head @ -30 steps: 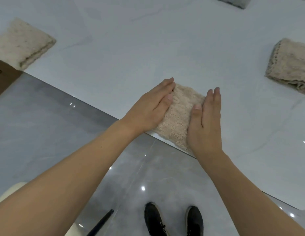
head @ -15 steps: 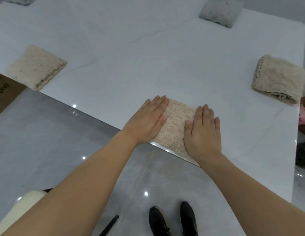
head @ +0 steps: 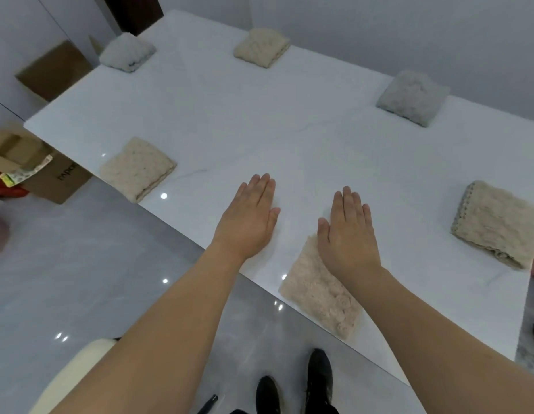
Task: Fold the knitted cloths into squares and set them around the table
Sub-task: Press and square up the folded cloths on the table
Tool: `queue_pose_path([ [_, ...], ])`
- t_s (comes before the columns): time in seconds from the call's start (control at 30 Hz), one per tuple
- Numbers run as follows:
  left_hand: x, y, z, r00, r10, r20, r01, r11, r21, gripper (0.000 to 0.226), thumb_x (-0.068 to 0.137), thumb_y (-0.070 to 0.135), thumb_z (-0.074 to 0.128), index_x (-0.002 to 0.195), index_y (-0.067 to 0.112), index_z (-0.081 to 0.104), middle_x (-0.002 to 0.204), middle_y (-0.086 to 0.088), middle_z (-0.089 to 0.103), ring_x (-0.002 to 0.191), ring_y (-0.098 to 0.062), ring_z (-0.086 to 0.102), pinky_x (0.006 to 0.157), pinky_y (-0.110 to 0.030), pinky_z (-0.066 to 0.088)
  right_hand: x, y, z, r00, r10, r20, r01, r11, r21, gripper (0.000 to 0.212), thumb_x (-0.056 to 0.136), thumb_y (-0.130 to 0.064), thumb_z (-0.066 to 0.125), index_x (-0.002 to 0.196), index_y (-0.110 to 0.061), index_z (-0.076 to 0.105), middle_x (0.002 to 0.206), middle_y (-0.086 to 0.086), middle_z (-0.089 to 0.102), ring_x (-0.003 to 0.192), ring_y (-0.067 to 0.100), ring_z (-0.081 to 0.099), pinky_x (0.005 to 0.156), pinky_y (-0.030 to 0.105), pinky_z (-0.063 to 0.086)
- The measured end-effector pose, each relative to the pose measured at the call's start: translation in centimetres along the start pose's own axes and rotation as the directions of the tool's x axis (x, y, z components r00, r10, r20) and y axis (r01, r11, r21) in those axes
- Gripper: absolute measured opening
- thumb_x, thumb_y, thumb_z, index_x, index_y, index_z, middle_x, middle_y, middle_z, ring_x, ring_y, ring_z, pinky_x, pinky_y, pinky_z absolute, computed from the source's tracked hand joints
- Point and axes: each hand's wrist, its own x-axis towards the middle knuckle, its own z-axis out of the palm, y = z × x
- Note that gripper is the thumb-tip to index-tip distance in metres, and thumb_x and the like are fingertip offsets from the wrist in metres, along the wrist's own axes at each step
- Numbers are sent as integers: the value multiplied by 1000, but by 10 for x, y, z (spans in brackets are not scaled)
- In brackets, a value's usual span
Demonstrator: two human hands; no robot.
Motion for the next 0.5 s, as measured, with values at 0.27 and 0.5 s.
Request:
queue_pose_path([
  [0.27, 12, -96, -25, 999, -52, -5, 52, 999, 7, 68, 101, 42, 11, 154, 1, 25, 162, -14, 23, 152, -28, 15, 124, -40, 8, 53, -96, 24, 996, -70, -53, 73, 995, 61, 76, 90, -41, 3, 151, 2, 16, 160, 17, 10, 149, 28, 5, 121, 39, 1],
  [0.5, 37, -183, -47, 999, -45, -14, 45, 999, -23, 70, 100, 43, 10, 154, 1, 23, 163, -13, 21, 153, -27, 11, 125, -39, 4, 102, -162, 40, 998, -50, -47, 51, 998, 34, 75, 91, -41, 4, 151, 3, 16, 160, 17, 11, 149, 29, 7, 121, 40, 3],
])
